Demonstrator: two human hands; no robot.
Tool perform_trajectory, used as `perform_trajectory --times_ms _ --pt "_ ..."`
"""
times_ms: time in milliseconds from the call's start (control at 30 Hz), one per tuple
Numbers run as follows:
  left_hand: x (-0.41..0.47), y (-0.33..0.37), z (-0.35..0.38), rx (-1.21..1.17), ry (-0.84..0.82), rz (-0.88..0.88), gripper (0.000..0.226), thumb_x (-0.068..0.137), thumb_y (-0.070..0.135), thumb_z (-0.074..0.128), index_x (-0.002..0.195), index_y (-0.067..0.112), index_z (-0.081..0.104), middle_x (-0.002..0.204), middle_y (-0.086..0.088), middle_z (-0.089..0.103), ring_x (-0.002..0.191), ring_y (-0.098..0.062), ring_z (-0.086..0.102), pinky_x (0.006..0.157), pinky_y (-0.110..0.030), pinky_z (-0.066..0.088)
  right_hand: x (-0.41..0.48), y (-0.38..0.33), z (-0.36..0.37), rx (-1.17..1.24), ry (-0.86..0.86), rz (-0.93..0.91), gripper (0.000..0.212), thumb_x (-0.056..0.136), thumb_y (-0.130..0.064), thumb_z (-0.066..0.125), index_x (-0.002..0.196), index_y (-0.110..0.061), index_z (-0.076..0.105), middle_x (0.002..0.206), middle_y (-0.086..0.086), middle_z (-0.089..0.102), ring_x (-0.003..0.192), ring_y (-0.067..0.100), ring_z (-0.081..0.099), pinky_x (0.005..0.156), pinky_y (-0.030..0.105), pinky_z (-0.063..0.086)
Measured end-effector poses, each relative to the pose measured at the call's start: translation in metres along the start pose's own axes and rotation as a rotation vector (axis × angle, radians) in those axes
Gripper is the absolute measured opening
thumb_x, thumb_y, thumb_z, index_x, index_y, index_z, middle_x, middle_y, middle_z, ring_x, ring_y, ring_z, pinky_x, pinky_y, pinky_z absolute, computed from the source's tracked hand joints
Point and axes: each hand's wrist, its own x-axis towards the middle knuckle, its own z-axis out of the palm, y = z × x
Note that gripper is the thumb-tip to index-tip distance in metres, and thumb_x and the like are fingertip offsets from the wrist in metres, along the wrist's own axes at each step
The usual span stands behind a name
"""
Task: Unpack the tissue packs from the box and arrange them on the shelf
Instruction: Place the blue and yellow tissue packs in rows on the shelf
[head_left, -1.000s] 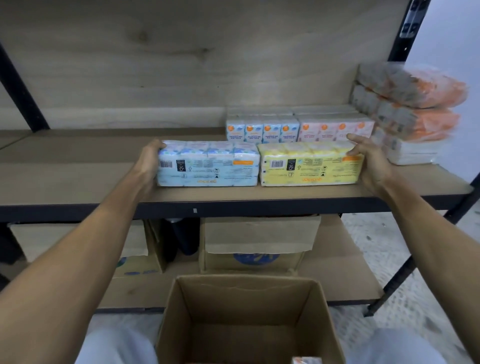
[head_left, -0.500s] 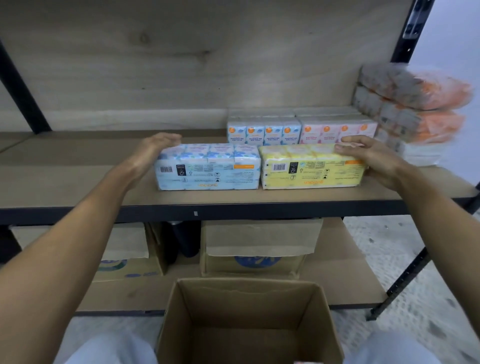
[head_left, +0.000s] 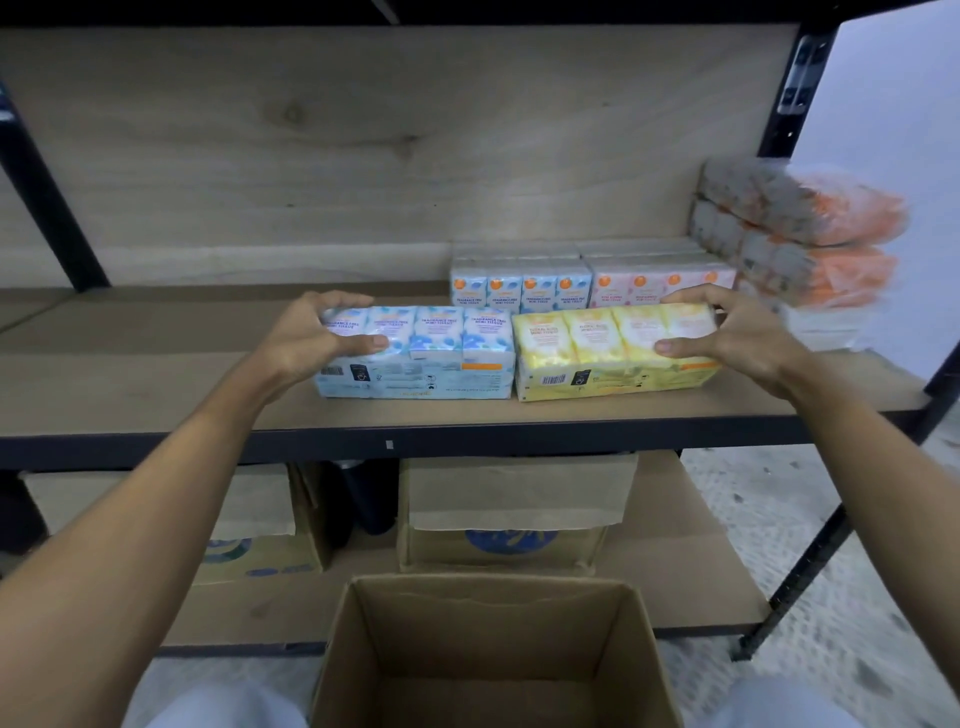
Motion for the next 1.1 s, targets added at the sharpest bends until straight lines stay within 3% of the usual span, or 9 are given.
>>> perform_trajectory --times_ms 133,267,367,533,633,733,833,967,1100 --pt "-0.009 -0.007 0.004 0.08 0.115 0.163 0.06 0.064 0.025 0.088 0.119 0.029 0.064 0.122 0.0 0.044 0.098 -0.015 0.051 0.077 -0.019 0.043 -0.006 0.012 0.004 -0.046 0.102 -0.077 0.069 0.046 -0.038 0.09 0.108 -0.031 0.062 0.114 -0.001 0.06 0.102 0.022 0.057 0.086 0.042 0.053" --pt "-0.013 -0.017 0.012 0.211 0.256 0.323 0.061 0.055 0.023 0.092 0.108 0.028 0.064 0.114 -0.002 0.048 0.097 -0.009 0.049 0.074 -0.005 0.035 -0.013 0.016 0.014 -0.248 0.211 -0.191 0.066 0.05 -0.035 0.092 0.103 -0.031 0.053 0.115 -0.002 0.053 0.103 0.017 0.052 0.086 0.033 0.047" --pt "-0.015 -0.026 0.017 0.282 0.259 0.348 0.063 0.051 0.023 0.094 0.104 0.023 0.06 0.112 -0.001 0.046 0.098 -0.007 0.046 0.075 -0.014 0.035 -0.021 0.015 0.023 -0.332 0.236 -0.239 0.065 0.05 -0.029 0.093 0.1 -0.023 0.052 0.112 -0.004 0.047 0.104 0.01 0.042 0.085 0.025 0.036" --pt "-0.017 -0.039 0.02 0.314 0.255 0.396 0.064 0.047 0.022 0.095 0.098 0.027 0.056 0.11 -0.004 0.048 0.101 -0.012 0.047 0.083 -0.01 0.032 -0.025 0.016 0.025 -0.4 0.213 -0.231 0.065 0.051 -0.028 0.094 0.1 -0.022 0.05 0.12 0.003 0.049 0.109 0.015 0.044 0.085 0.024 0.032" --pt "-0.019 -0.035 0.016 0.318 0.205 0.388 0.061 0.053 0.028 0.093 0.096 0.043 0.053 0.112 0.002 0.045 0.109 -0.014 0.047 0.091 -0.021 0.036 -0.024 0.01 0.021 -0.419 0.158 -0.212 0.068 0.051 -0.037 0.092 0.105 -0.023 0.053 0.126 0.001 0.048 0.117 0.016 0.043 0.09 0.024 0.032" --pt "-0.017 -0.023 0.01 0.318 0.125 0.375 0.059 0.059 0.036 0.089 0.106 0.047 0.054 0.117 0.004 0.044 0.115 -0.014 0.044 0.097 -0.025 0.035 -0.02 -0.003 0.017 -0.385 0.114 -0.229 0.07 0.055 -0.046 0.088 0.115 -0.027 0.057 0.131 -0.006 0.048 0.123 0.013 0.041 0.1 0.026 0.03" --pt "-0.007 -0.005 0.007 0.392 -0.012 0.349 0.072 0.061 0.046 0.085 0.126 0.042 0.054 0.134 0.003 0.045 0.127 -0.016 0.04 0.109 -0.035 0.032 -0.011 -0.019 0.013 -0.399 0.01 -0.236 0.075 0.058 -0.05 0.085 0.125 -0.032 0.056 0.14 -0.007 0.046 0.13 0.014 0.039 0.102 0.026 0.026" --pt "0.007 0.011 0.009 0.546 -0.26 0.266 0.097 0.048 0.079 0.067 0.137 0.047 0.042 0.143 0.006 0.041 0.132 -0.019 0.037 0.111 -0.045 0.031 0.007 -0.034 0.012 -0.505 -0.182 -0.128 0.088 0.059 -0.058 0.079 0.138 -0.037 0.046 0.151 -0.006 0.037 0.138 0.018 0.033 0.108 0.032 0.026" --pt "0.02 0.01 0.014 0.592 -0.303 0.21 0.103 0.045 0.087 0.056 0.139 0.048 0.039 0.145 0.008 0.042 0.131 -0.02 0.041 0.11 -0.047 0.032 0.021 -0.034 0.016 -0.531 -0.337 -0.03 0.083 0.069 -0.055 0.076 0.142 -0.038 0.039 0.152 -0.005 0.035 0.138 0.022 0.032 0.105 0.032 0.028"
